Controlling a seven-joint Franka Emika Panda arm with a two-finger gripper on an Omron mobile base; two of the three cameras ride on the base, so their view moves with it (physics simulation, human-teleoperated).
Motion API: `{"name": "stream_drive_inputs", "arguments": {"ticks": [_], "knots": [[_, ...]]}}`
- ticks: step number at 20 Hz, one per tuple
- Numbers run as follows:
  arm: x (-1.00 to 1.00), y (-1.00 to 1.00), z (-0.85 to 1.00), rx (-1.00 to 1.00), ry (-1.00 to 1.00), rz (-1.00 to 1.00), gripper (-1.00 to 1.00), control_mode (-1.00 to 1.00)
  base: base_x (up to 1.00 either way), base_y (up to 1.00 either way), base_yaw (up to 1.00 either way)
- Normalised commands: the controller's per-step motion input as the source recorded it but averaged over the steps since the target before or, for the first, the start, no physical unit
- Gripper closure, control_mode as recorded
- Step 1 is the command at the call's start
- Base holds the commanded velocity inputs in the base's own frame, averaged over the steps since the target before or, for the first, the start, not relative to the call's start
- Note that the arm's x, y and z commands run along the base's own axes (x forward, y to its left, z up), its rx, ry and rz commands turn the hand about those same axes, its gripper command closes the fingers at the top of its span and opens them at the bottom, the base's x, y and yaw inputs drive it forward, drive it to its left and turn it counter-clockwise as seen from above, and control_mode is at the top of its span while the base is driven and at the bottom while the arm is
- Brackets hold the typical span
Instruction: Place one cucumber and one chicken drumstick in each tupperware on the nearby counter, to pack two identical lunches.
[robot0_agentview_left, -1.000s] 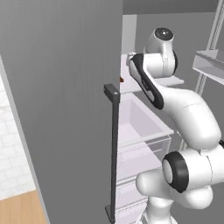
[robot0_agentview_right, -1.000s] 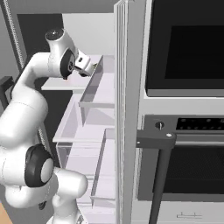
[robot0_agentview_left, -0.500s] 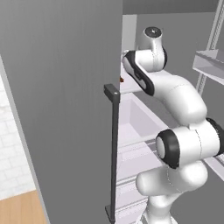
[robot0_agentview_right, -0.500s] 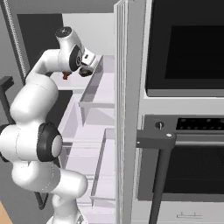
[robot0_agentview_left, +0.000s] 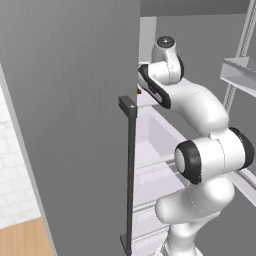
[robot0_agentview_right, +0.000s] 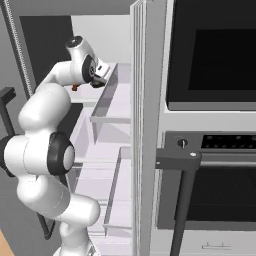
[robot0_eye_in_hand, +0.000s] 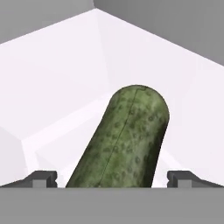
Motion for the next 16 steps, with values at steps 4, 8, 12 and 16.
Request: {"name": "stream_drive_inputs", "arguments": {"ticks": [4,8,12,16], "knots": [[0.0,0.0,-0.32,-0.01,0.0,-0.09,1.0,-1.0,0.0,0.0,0.0],[-0.01,0.0,-0.35,-0.02,-0.06,-0.07,1.0,-1.0,0.0,0.0,0.0],[-0.36,0.0,-0.27,0.0,-0.23,-0.08,1.0,-1.0,0.0,0.0,0.0],[-0.96,-0.12,0.03,0.03,-0.13,-0.04,1.0,-1.0,0.0,0.0,0.0]]}}
